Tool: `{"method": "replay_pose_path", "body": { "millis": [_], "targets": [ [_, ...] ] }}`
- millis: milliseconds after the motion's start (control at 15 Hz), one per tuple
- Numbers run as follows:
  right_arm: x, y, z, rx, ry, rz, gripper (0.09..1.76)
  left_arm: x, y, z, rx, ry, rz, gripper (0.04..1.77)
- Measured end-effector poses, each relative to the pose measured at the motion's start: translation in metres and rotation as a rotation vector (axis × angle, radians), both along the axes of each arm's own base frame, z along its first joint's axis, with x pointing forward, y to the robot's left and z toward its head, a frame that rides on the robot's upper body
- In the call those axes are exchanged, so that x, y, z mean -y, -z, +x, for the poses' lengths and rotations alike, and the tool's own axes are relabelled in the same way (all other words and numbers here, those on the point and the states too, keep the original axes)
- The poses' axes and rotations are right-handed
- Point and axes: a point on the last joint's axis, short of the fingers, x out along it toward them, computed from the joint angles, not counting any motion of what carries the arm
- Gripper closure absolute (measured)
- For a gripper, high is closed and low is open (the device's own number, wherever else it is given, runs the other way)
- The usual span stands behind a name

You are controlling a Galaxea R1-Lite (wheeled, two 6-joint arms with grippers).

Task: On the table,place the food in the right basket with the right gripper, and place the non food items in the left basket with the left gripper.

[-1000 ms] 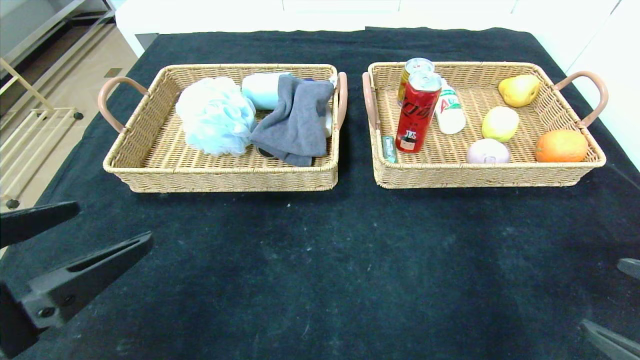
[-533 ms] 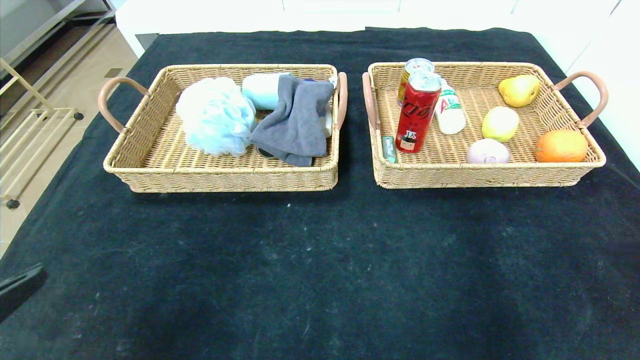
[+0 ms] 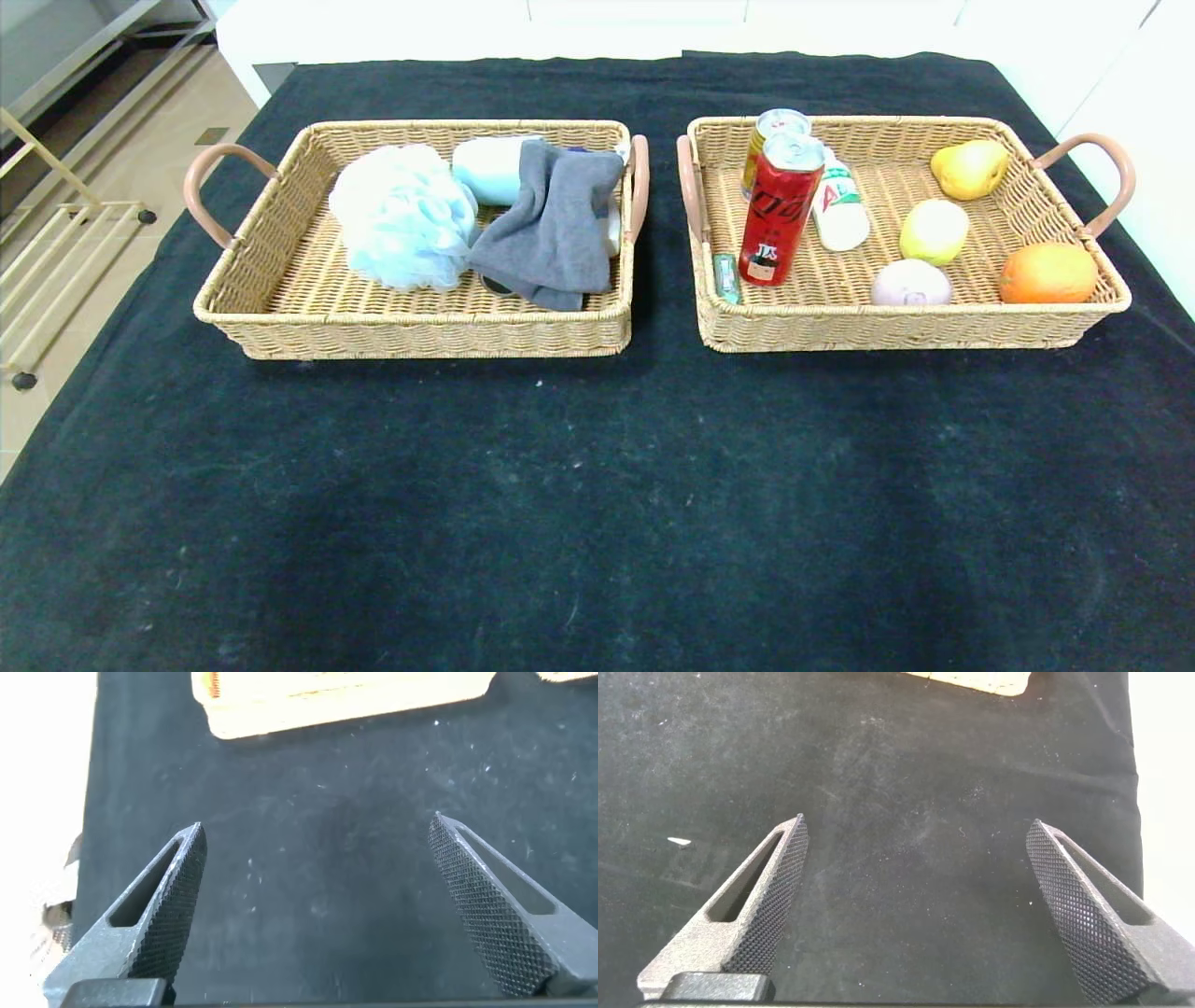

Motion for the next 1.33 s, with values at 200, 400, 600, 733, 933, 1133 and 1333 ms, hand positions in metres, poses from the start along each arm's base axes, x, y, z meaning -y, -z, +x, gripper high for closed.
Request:
{"method": "replay_pose_path", "body": {
  "millis": [200, 400, 600, 733, 933, 1133, 1333],
  "targets": [
    [0.000, -0.003, 0.001, 0.008, 0.008, -0.004, 0.14, 0.002, 0.010, -0.020, 0.016, -0.019, -0.009, 0.09],
    [0.001, -0.006, 0.003, 0.002, 0.017, -0.007, 0.14, 0.002, 0.014, -0.029, 0.029, -0.059, -0.033, 0.09],
    [0.002, -0.007, 0.006, -0.012, 0.037, -0.010, 0.14, 0.007, 0.012, -0.033, 0.051, -0.079, -0.030, 0.09],
    [0.002, 0.001, 0.007, -0.031, 0.036, -0.011, 0.14, 0.012, 0.020, -0.035, 0.048, -0.034, -0.037, 0.09],
    [0.003, 0.018, 0.000, -0.025, 0.033, -0.013, 0.14, 0.013, 0.037, -0.041, 0.062, -0.006, -0.036, 0.09],
    [0.003, 0.033, -0.012, 0.035, 0.024, -0.012, 0.14, 0.012, 0.058, -0.047, 0.099, 0.016, -0.026, 0.09],
    [0.004, 0.045, -0.023, 0.107, 0.050, -0.014, 0.14, 0.012, 0.073, -0.043, 0.213, 0.008, -0.024, 0.09]
  ]
}}
